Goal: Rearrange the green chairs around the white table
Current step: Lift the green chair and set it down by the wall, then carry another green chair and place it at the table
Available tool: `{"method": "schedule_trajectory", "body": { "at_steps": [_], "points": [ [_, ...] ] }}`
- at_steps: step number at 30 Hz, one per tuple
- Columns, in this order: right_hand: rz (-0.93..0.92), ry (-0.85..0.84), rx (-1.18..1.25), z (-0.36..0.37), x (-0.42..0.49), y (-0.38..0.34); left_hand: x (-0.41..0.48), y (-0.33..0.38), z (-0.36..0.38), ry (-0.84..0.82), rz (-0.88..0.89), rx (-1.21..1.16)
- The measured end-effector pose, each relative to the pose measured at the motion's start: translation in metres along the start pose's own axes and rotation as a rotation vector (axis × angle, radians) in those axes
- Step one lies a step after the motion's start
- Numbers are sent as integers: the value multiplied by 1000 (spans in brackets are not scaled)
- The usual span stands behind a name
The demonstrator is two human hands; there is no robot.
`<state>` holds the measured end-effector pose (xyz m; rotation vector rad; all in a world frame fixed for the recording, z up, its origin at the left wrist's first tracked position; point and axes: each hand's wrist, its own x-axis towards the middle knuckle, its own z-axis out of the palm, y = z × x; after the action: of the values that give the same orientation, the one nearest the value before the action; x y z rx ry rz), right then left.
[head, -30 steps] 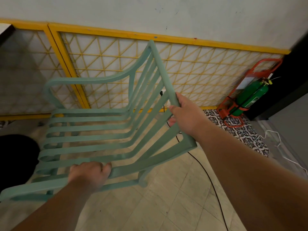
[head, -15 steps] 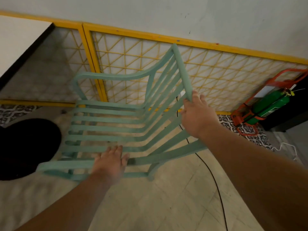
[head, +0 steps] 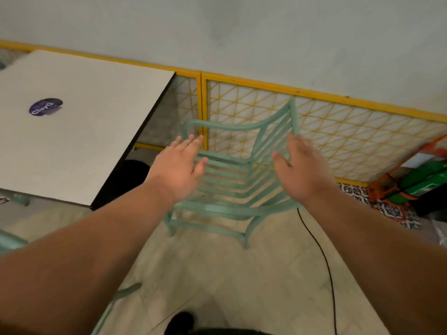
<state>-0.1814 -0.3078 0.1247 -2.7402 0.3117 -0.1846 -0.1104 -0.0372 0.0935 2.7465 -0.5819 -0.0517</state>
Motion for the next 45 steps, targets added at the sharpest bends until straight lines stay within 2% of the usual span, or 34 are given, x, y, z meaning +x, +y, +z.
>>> {"method": "schedule_trajectory", "body": {
  "at_steps": [6,14,19,35,45],
  "points": [
    [-73,35,-44,-35,-4,-26,-15,5,-35,59,-34,-35],
    [-70,-64,-74,-5,-29,-52,-52,-35,-32,1,-103,-61],
    [-119,-67,-85,8,-55,-79,-89,-64,-43,25,-134,-45],
    [-441,-366,-78,86,-157,-156,-307,-99,-19,67,-564,-100],
    [-480,-423,-58,141,-221,-234,-420,-185,-29,96,-613,-71]
  ]
}}
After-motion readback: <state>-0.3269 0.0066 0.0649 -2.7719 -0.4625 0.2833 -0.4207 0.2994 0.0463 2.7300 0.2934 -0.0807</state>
